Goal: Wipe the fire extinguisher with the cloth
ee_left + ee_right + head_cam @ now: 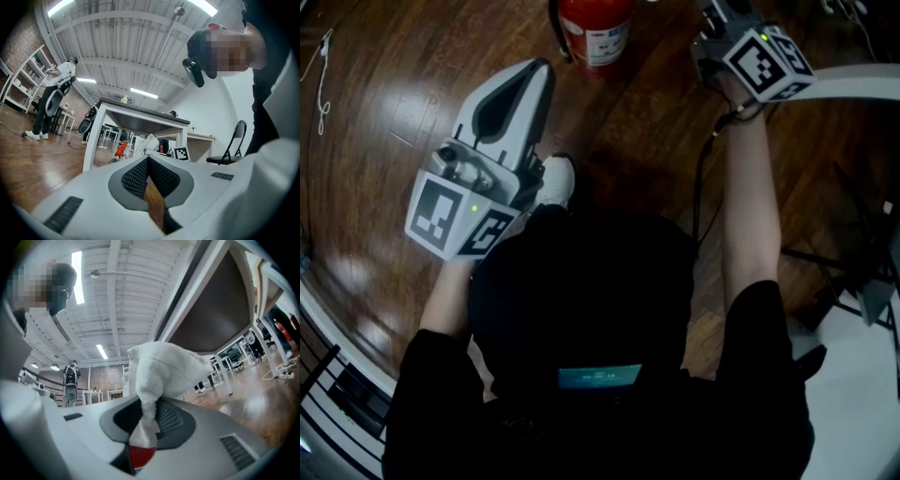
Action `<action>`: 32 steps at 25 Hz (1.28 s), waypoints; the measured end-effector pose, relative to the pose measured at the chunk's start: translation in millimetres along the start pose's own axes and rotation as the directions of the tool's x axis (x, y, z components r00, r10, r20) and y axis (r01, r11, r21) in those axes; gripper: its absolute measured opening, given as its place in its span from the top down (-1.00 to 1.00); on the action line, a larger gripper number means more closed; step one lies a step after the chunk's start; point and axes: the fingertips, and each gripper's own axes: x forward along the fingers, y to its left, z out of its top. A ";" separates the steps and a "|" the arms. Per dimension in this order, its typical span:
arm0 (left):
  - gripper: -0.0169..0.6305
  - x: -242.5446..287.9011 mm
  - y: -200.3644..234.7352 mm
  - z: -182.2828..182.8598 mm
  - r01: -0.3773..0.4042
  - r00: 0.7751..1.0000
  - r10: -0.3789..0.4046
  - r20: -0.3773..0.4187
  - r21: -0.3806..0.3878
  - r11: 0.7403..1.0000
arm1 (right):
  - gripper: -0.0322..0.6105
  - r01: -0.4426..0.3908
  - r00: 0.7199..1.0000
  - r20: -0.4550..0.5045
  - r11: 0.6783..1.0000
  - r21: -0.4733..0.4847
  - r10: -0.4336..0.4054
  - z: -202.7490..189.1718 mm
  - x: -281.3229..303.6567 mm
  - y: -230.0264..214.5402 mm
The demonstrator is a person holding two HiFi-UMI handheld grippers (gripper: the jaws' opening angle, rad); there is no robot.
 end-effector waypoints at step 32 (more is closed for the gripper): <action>0.95 -3.4 17.5 -5.5 -0.006 1.000 0.006 -0.023 -0.010 1.000 | 0.62 0.148 0.801 -0.595 0.985 0.083 -0.070 -314.7 -30.0 -40.0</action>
